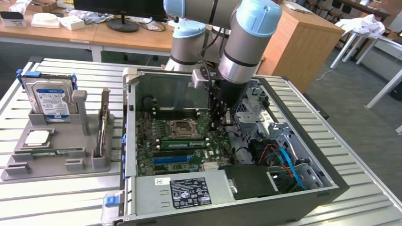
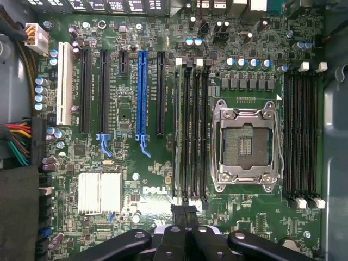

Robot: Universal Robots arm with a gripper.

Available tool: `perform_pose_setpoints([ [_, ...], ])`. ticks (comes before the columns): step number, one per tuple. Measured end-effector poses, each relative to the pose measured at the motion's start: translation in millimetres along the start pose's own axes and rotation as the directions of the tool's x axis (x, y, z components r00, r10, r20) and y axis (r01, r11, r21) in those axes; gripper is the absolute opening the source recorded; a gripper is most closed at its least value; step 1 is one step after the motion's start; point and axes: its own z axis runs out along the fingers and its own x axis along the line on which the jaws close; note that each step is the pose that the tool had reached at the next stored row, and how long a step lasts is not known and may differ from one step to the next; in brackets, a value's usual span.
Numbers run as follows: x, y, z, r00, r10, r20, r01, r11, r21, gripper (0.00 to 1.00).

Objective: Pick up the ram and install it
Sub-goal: 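Insert the ram into the slot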

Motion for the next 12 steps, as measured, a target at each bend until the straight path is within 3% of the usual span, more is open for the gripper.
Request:
perform_pose_setpoints([
  [12,0.0,24.7,0.5,1.0000,0.000,-0.0001,0.000,1.0000,0.0036,0.10],
])
